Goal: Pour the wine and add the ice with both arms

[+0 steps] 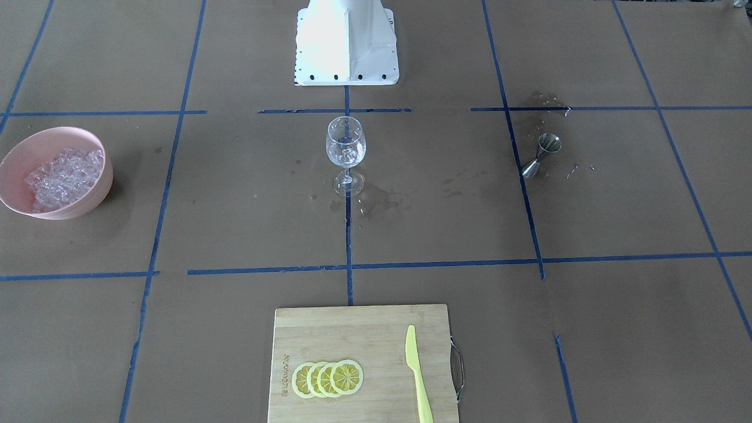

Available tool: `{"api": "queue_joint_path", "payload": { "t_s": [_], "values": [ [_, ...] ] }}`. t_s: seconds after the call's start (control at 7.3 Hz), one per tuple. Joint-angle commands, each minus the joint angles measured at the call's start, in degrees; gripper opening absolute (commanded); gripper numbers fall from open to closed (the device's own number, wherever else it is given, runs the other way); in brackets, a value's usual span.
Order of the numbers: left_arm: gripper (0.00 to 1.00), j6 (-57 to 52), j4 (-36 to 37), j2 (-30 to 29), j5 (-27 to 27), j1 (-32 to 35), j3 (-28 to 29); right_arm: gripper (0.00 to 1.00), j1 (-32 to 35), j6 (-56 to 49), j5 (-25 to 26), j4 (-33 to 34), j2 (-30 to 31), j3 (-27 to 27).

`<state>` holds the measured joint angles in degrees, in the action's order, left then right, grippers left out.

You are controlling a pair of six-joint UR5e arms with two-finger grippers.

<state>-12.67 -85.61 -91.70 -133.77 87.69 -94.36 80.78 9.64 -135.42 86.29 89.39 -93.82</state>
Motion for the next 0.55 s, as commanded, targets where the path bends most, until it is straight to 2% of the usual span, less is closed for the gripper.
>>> {"api": "queue_joint_path", "payload": {
  "t_s": [0.0, 0.14, 0.41],
  "values": [
    [1.00, 0.0, 0.2, 0.0, 0.0, 0.0, 0.0, 1.00, 0.0, 3.7, 0.0, -3.6, 1.6, -0.4],
    [1.00, 0.2, 0.4, 0.0, 0.0, 0.0, 0.0, 1.00, 0.0, 4.3, 0.0, -3.6, 1.3, -0.5],
    [1.00, -0.1, 7.6, 0.8, -0.3, 0.1, -3.4, 1.00, 0.0, 4.2, -0.1, -3.6, 1.1, -0.8]
  ]
}}
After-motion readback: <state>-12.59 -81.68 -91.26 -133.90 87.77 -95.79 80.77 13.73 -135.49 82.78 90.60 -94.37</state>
